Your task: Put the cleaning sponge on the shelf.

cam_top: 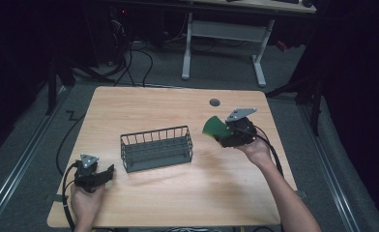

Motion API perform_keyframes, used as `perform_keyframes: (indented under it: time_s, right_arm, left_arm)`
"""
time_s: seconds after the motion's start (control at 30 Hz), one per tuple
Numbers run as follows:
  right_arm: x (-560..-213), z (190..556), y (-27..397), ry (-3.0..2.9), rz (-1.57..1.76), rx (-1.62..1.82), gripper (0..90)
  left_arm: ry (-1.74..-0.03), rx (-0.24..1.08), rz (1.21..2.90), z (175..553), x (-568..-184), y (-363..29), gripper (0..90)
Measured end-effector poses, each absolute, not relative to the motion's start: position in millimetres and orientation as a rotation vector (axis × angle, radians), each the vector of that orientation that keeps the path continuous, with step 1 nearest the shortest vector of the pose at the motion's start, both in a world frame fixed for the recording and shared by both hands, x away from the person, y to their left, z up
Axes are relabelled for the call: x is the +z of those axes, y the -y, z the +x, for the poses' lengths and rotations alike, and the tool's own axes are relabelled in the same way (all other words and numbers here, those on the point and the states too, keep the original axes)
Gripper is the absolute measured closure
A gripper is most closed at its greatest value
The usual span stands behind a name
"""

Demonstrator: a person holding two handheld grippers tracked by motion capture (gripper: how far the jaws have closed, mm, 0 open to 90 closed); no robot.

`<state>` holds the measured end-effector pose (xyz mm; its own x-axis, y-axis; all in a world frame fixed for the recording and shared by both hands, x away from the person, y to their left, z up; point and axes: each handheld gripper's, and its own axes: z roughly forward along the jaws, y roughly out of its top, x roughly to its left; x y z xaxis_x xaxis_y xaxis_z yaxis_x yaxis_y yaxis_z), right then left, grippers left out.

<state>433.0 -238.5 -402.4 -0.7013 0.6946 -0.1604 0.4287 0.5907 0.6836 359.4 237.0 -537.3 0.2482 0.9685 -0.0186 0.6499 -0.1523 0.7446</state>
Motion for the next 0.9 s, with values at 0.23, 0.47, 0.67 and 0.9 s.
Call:
perform_keyframes:
  time_s: [0.23,0.47,0.67,0.9]
  right_arm:
    - [-385,438,211,-2.448,0.759,0.887,28.4]
    - [-374,445,179,-2.492,0.633,0.896,28.4]
    - [-373,453,156,-2.541,0.551,0.896,28.3]
    - [-382,462,136,-2.595,0.500,0.878,28.2]
  left_arm:
    - [-1.476,0.640,1.882,359,-537,-237,31.2]
    - [-1.477,0.640,1.882,359,-537,-237,31.2]
    - [-1.479,0.639,1.882,359,-537,-236,31.3]
    - [-1.479,0.639,1.882,359,-537,-236,31.2]
